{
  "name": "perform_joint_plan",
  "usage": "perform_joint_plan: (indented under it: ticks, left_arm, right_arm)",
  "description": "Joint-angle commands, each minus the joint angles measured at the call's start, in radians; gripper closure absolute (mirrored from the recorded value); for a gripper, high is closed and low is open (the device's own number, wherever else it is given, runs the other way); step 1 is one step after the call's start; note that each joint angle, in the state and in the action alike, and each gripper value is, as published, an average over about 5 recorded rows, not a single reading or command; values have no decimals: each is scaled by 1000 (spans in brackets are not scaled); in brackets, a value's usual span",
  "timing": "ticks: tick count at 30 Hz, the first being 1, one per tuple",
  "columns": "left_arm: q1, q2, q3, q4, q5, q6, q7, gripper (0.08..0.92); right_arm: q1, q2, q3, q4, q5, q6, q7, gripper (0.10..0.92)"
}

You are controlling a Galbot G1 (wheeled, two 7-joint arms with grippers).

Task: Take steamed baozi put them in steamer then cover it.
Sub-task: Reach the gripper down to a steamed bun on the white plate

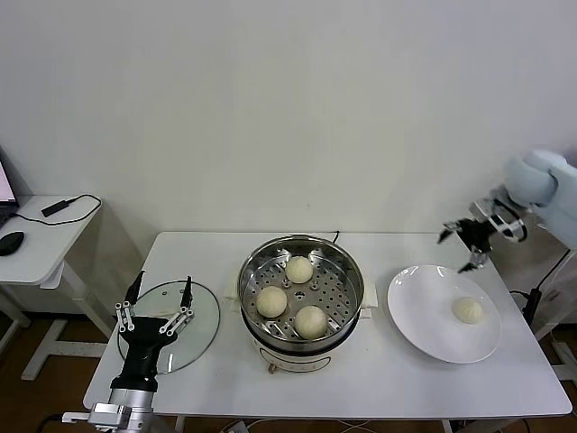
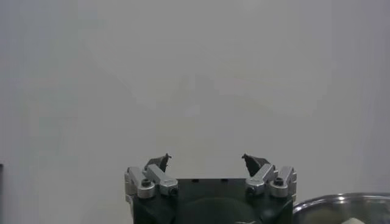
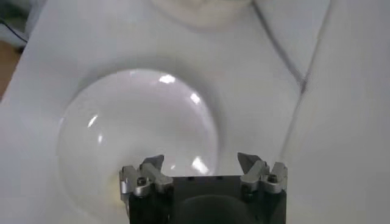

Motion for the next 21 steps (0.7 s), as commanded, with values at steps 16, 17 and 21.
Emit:
perform_joint_plan:
  ticks: [16, 17, 21]
  left_arm:
    - [-13, 1, -43, 3, -21, 17, -1, 177]
    - [-10, 2, -42, 3, -21, 15, -1, 177]
    - [-2, -1, -38, 2, -20, 11, -1, 177]
  right_arm:
    - [-288, 22, 149, -167, -40, -113, 136, 203]
    - [-289, 29, 149, -179, -42, -112, 136, 203]
    - [-289, 52, 153, -226, -46, -106, 140, 203]
